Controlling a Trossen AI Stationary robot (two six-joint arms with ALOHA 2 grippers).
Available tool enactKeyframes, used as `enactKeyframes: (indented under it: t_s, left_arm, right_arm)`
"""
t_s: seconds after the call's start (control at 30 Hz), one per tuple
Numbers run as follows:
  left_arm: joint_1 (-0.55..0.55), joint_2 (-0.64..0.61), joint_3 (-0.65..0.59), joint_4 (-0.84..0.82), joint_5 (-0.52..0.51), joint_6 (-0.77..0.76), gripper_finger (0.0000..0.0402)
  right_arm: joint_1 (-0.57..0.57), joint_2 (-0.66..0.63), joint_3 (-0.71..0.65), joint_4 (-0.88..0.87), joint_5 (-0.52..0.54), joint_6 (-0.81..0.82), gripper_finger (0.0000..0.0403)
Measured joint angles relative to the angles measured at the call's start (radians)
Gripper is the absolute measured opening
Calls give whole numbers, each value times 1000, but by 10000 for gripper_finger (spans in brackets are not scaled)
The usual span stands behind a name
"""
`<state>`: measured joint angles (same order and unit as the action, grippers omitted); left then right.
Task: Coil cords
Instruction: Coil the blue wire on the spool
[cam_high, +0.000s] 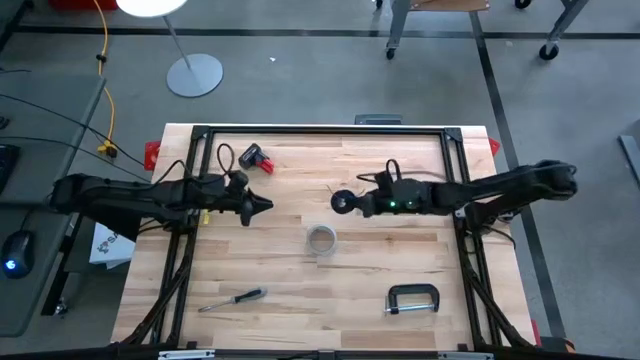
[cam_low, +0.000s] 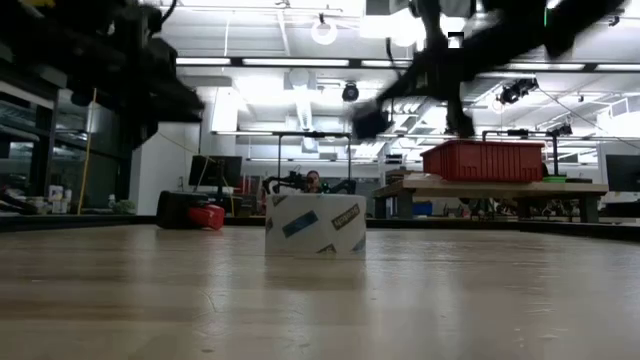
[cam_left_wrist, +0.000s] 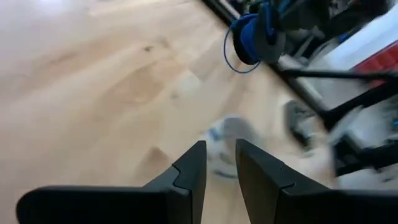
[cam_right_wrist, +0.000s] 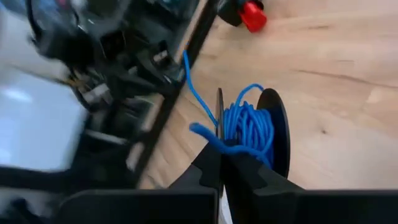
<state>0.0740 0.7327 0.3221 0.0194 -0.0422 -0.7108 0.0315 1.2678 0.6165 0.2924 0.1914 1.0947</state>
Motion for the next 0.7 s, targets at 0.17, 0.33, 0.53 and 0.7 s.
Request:
enactKeyframes:
  t_s: [0.17, 0.33, 0.53, 0.7]
  left_arm:
    - [66, 103, -40, 32, -3, 125, 83]
    - [114, 208, -147, 360, 18, 114, 83]
    - [166, 350, -237, 600, 11, 50, 83]
    - [171, 439, -227, 617, 16, 84, 83]
  right_arm:
    - [-113, 179, -187, 427, -91, 117, 0]
    - [-150, 371, -151, 650, -230, 113, 0]
    - [-184, 595, -16, 728, -331, 94, 0]
    - [-224, 740, 88, 759, -408, 95, 1]
